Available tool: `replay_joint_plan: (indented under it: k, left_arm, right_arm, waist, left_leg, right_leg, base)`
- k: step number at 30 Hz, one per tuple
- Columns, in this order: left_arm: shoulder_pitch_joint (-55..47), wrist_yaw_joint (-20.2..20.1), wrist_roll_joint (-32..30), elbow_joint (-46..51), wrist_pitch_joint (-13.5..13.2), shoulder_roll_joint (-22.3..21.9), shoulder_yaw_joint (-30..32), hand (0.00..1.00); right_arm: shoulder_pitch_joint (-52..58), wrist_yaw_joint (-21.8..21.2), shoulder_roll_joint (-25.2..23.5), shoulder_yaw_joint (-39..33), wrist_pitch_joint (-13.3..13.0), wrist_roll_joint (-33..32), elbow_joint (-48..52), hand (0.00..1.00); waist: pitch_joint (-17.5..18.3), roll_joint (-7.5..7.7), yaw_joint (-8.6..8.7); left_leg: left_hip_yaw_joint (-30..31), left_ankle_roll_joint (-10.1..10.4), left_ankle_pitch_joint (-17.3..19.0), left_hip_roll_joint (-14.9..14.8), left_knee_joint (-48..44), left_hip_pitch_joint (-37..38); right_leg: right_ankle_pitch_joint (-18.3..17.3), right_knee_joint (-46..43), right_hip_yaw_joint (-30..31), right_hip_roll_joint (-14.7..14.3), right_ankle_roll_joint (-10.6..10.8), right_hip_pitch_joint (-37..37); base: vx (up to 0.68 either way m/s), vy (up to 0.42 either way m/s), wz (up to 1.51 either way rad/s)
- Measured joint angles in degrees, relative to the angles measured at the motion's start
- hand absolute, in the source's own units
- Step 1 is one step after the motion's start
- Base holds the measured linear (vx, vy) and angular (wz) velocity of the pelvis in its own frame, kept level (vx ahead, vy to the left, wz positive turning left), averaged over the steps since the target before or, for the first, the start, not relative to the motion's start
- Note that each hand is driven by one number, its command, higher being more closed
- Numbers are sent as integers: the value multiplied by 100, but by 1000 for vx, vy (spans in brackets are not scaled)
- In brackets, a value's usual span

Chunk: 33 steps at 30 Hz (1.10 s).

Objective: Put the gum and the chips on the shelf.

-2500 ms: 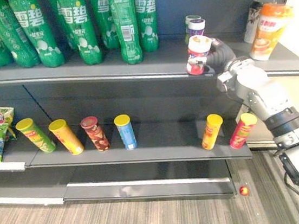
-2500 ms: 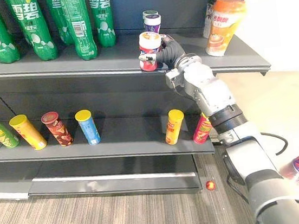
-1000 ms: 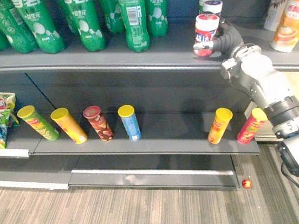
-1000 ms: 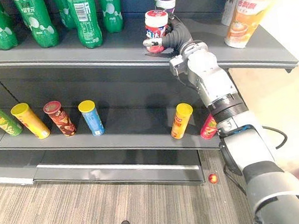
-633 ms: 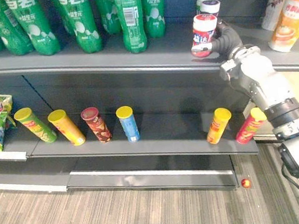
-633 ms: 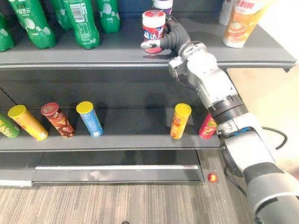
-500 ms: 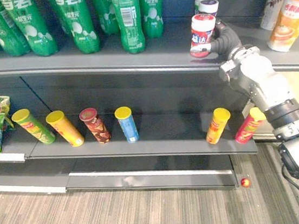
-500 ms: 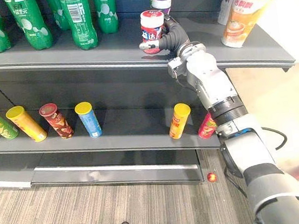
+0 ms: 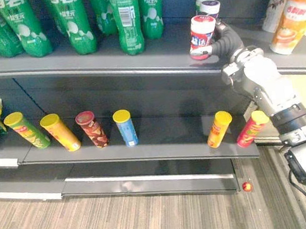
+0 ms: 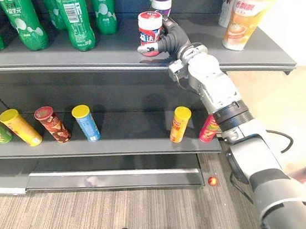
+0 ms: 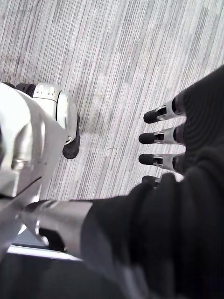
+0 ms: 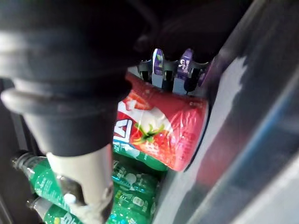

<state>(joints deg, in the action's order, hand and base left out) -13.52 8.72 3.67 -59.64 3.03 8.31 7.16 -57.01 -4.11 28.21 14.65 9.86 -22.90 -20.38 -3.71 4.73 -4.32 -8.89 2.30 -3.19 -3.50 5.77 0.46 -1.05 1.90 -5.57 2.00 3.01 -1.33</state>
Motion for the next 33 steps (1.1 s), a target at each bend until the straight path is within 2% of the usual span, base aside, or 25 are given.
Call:
replay_joint_plan:
  k: [6,17,23,25,28,31,33]
  left_arm:
    - [0,7,2,-91,0,37,6,0]
    - [4,7,4,-154,4,41,6,0]
    - [25,8,4,-193,2,40,6,0]
    - [12,8,4,-201,1,42,6,0]
    - [21,5,6,-223,-2,41,5,0]
    - [40,4,18,-356,-49,41,4,0]
    - [49,3,19,-413,-57,44,0,0]
  right_arm:
    - [-145,34,7,-3,-21,-202,205,0]
    - [-543,251,297,-6,-117,-240,491,0]
    - [-986,465,688,-50,-513,-409,461,0]
    - [-1166,570,894,-112,-736,-480,505,0]
    - [-1160,672,1146,-378,-942,-671,747,0]
    - [-957,658,1325,-701,-985,-966,1186,0]
    - [-496,613,1409,-1018,-1024,-1148,1701,0]
  waist:
    - [60,31,109]
    - [163,21,124]
    - [175,7,146]
    - [194,4,237]
    - [259,-15,283]
    - [352,-49,289]
    - [385,-51,358]
  left_leg:
    - [1,-4,-16,-3,-4,0]
    - [-42,-2,-27,-10,4,-1]
    - [-135,-2,-27,-15,-1,-1]
    - [-141,-1,-27,-15,0,-1]
    - [-188,1,-25,-17,3,1]
    - [-317,11,-17,-28,8,1]
    - [-354,13,-15,-35,9,3]
  right_leg:
    - [18,2,1,-3,-3,0]
    - [26,24,62,-11,-3,20]
    - [117,108,125,-16,-6,15]
    - [119,108,134,-16,-5,15]
    - [123,107,187,-19,1,37]
    - [125,102,307,-24,5,99]
    - [130,92,349,-31,13,121]
  base:
    - [0,0,0]
    - [0,0,-1]
    - [6,1,-6]
    - [0,0,0]
    - [3,3,-6]
    - [1,7,-19]
    - [-5,5,-20]
